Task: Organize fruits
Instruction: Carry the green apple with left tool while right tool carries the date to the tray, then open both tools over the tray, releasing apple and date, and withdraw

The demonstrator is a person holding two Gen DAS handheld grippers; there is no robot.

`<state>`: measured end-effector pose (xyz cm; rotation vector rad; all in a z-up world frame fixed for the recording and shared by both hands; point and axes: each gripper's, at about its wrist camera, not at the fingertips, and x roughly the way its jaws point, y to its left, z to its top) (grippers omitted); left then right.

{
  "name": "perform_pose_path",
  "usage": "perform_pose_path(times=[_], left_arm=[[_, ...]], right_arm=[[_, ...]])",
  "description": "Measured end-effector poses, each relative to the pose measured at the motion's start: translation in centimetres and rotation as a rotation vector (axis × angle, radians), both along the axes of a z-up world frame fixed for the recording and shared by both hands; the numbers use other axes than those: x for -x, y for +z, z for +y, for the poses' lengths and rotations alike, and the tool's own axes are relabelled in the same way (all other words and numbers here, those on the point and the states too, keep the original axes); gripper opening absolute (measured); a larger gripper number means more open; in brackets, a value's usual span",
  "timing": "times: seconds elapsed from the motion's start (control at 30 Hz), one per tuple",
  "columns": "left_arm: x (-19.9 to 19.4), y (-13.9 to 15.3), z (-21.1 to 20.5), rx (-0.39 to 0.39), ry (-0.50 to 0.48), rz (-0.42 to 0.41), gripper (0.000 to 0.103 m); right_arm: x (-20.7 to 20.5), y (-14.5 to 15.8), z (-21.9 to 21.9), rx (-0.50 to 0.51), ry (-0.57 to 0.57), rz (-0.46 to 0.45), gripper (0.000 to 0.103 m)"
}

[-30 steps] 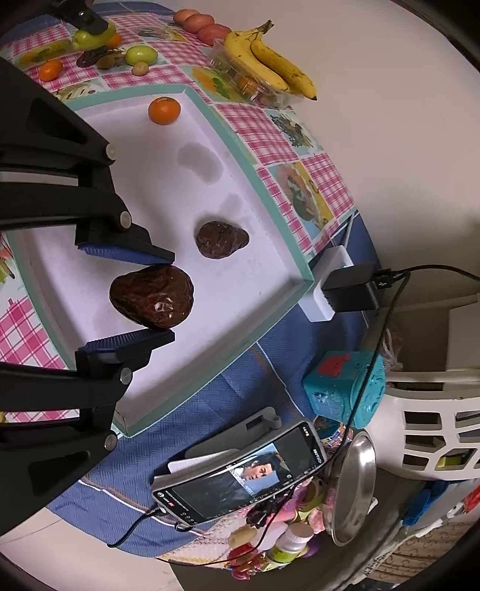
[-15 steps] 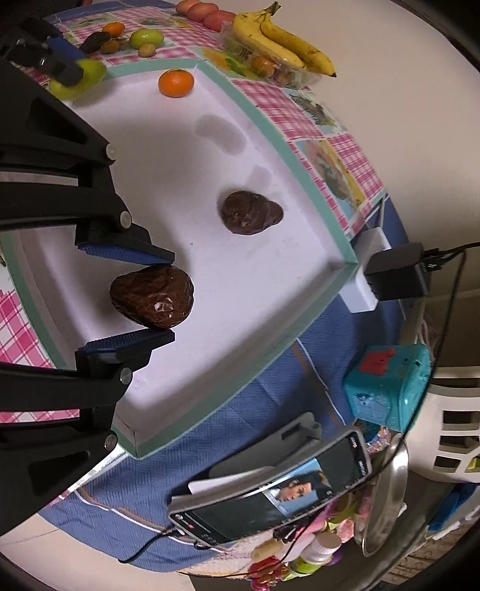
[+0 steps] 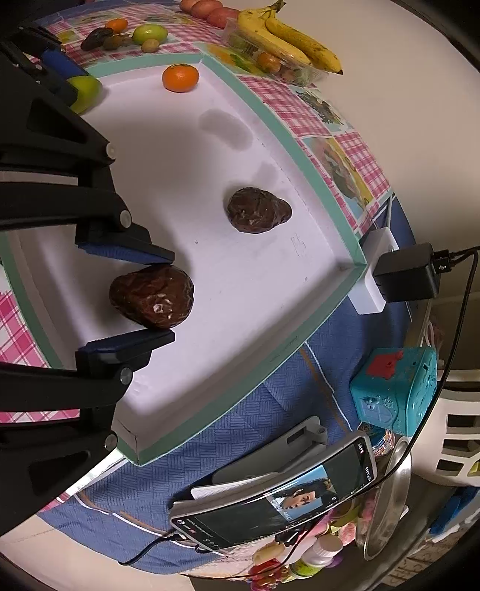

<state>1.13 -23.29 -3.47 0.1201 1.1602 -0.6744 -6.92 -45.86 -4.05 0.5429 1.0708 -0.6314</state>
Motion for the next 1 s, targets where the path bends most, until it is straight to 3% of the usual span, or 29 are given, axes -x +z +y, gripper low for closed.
perform_pose_path(times=[0.03, 0.13, 0.23, 0.43, 0.57, 0.7, 0.73, 0.8, 1.0], left_arm=[[0.0, 0.2, 0.0, 0.005, -0.002, -0.003, 0.047], [0.0, 1.4, 0.4, 0.030, 0.004, -0.018, 0.054], [-0.3, 2.4, 1.0, 0.039, 0.019, -0.027, 0.060], [-2.6, 3.6, 4.8, -0.002, 0.165, -0.041, 0.071], [-4.6, 3.8, 8.8, -0.043, 0.295, -0.047, 0.075], [-6.3, 4.0, 13.6, -0.100, 0.434, -0.076, 0.099], [-6.6, 4.1, 14.7, -0.111, 0.467, -0.086, 0.101], [-7.2, 4.4, 17.1, -0.147, 0.537, -0.114, 0.103], [-8.0, 5.4, 22.5, -0.279, 0.670, -0.219, 0.103]], right_arm=[[0.0, 0.1, 0.1, 0.002, 0.004, 0.001, 0.039], [-0.1, 0.4, 0.3, 0.012, 0.011, 0.000, 0.058], [-0.1, 1.2, 0.7, 0.030, 0.023, -0.009, 0.059], [-0.3, 2.6, 1.8, 0.078, 0.051, -0.023, 0.080], [-0.5, 2.9, 2.8, 0.090, 0.079, -0.026, 0.081], [-1.1, 2.6, 4.1, 0.092, 0.115, -0.017, 0.082], [-1.3, 2.6, 4.5, 0.094, 0.127, -0.016, 0.084], [-1.6, 2.7, 5.2, 0.105, 0.146, -0.015, 0.095], [-3.1, 3.2, 8.7, 0.106, 0.241, -0.063, 0.095]])
